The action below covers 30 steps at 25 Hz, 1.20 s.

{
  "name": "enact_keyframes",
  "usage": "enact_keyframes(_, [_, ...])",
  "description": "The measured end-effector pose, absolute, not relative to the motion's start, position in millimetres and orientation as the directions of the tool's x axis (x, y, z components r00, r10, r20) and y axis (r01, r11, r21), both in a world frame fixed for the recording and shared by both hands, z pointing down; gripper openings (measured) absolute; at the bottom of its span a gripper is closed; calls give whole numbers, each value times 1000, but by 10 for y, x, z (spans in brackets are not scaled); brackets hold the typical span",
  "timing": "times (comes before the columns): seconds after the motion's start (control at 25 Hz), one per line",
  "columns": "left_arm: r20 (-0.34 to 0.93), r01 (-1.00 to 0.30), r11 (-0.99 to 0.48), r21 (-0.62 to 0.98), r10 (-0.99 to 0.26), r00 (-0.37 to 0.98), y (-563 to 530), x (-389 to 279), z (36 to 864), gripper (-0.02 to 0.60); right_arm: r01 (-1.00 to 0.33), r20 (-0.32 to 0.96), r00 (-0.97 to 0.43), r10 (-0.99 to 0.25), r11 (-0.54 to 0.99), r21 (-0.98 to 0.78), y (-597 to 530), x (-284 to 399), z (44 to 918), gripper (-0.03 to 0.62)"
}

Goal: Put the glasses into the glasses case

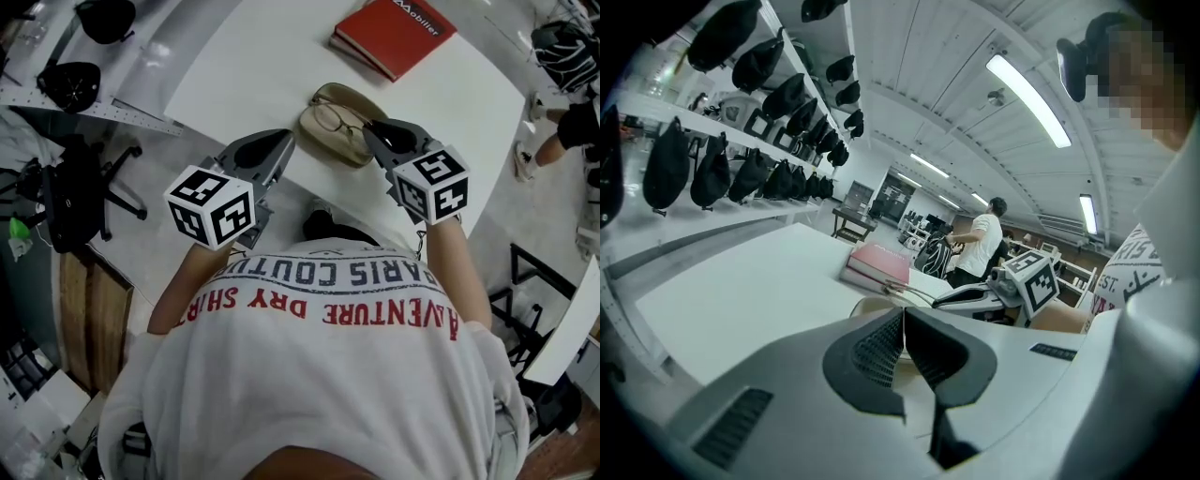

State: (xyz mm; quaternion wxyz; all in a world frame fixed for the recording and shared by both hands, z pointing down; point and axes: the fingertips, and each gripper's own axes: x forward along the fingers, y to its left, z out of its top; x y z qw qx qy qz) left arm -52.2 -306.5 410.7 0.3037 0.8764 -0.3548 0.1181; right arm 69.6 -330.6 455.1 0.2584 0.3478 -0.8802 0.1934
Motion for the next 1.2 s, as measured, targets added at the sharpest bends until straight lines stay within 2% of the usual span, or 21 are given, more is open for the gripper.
enact_keyframes(0.6, [443, -700, -550, 456, -542, 714, -3123, -535, 4221, 29, -729, 682, -581, -444, 657, -193, -3361, 687, 5176, 44])
enact_keyframes(1.2, [447, -706, -541, 458, -546, 709, -3147, -529, 4241, 29, -711, 739, -565, -367, 670, -211, -3295, 649, 5440, 44])
